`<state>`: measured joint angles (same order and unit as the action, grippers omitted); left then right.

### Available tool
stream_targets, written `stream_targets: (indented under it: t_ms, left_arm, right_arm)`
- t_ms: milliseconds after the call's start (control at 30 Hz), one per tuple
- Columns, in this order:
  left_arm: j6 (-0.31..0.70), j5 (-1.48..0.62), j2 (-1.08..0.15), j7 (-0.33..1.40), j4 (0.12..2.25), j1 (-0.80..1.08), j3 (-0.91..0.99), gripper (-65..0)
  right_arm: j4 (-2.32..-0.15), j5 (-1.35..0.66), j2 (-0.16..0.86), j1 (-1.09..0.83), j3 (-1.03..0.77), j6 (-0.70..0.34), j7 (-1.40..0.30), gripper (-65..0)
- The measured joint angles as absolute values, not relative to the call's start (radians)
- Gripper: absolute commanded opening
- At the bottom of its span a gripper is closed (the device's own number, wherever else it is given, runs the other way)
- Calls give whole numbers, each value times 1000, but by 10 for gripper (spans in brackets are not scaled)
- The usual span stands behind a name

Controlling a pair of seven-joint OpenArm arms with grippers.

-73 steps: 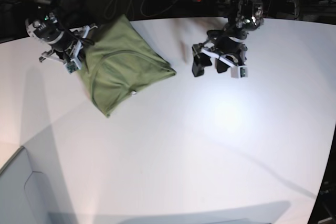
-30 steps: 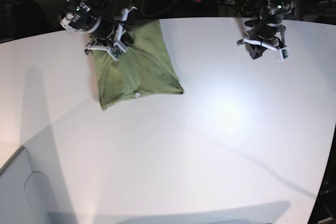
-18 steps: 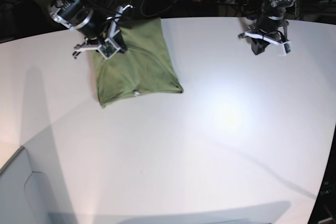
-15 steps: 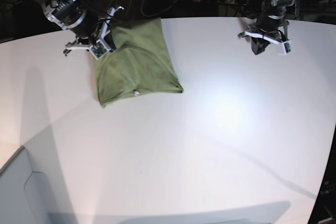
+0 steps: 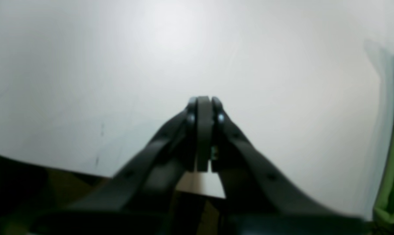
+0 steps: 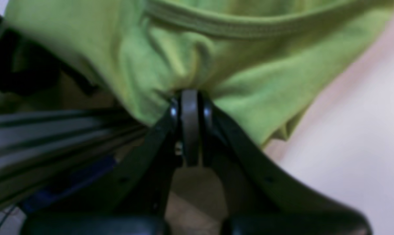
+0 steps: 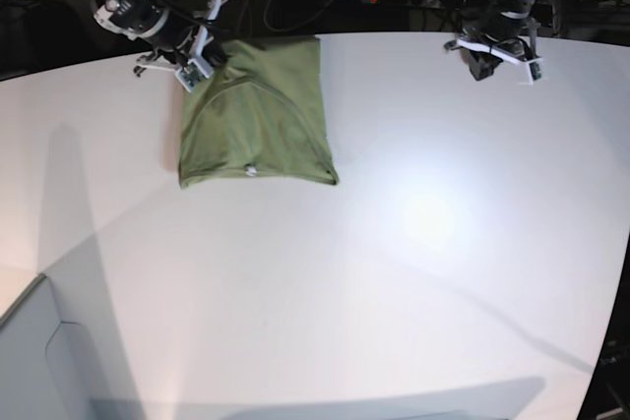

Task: Fold the T-shirt properly

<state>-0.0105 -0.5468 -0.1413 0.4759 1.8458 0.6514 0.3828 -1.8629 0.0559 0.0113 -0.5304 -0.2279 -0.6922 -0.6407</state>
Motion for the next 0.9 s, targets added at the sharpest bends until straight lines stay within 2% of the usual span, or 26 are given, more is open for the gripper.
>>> stream_targets:
  t_ms: [267, 533, 767, 900]
  left_arm:
    - [-10, -547, -141, 476, 1846, 679, 383, -650]
    - [-9, -547, -141, 477, 1909, 750, 378, -650]
    - [-2, -543, -116, 476, 2008, 899, 378, -650]
    - [-3, -538, -117, 476, 2009, 958, 378, -650]
  right_arm:
    - [-1863, 59, 17, -528, -242, -694, -643, -650]
    - [-1966, 65, 23, -559, -325, -694, -600, -650]
    - [-1971, 67, 26, -724, -320, -694, -606, -650]
    - [-1993, 67, 64, -794, -324, -693, -598, -650]
